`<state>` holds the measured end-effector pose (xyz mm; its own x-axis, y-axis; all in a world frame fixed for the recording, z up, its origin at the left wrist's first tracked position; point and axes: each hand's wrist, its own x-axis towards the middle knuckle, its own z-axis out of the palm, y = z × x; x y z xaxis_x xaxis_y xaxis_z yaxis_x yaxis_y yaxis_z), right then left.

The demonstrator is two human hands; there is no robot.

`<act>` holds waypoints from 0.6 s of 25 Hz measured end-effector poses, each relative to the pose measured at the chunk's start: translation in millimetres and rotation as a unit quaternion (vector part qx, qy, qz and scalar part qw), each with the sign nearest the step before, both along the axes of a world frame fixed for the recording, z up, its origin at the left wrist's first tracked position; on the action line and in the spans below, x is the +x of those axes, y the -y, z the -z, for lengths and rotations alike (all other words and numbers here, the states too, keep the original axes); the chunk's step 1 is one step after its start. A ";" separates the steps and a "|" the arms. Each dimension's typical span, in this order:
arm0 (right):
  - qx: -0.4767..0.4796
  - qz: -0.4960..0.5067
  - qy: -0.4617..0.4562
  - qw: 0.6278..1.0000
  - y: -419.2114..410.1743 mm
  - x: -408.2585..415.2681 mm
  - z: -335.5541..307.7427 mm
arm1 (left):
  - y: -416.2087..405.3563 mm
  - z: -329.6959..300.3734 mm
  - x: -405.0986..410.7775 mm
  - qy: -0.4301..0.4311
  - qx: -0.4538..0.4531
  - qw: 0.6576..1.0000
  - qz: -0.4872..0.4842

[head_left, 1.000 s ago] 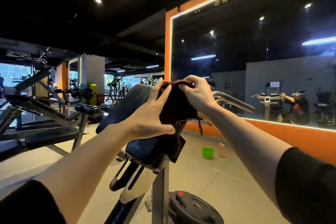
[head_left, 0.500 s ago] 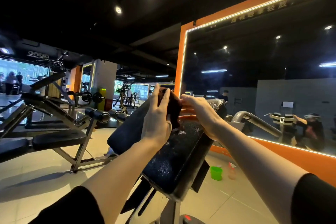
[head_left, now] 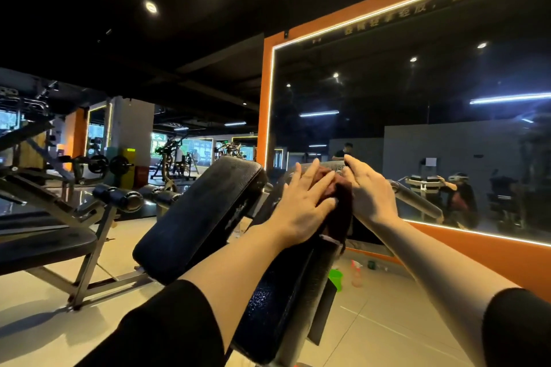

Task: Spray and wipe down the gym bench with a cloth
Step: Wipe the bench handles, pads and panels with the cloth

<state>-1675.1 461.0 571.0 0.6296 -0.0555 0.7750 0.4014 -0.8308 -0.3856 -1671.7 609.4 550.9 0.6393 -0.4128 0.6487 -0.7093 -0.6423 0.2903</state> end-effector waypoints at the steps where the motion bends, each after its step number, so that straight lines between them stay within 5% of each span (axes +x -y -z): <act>1: 0.006 -0.002 0.000 1.000 2.9 -0.1 -0.3 | 1.6 3.7 8.0 0.017 0.011 1.000 -0.013; 6: 0.021 -0.011 -0.023 0.999 14.7 -0.3 -6.0 | 6.4 -10.2 36.7 -0.001 -0.020 0.997 -0.076; 11: 0.004 -0.006 0.026 1.000 15.5 7.7 6.2 | 5.8 -4.5 36.0 0.071 0.006 0.997 -0.016; 15: -0.006 -0.001 0.043 0.999 18.6 13.3 7.7 | -5.5 -17.6 52.5 0.014 -0.020 0.999 -0.030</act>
<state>-1661.8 442.3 563.3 0.5611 -0.0453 0.8265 0.4335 -0.8346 -0.3400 -1619.2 614.9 568.5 0.6436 -0.3478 0.6818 -0.6782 -0.6720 0.2974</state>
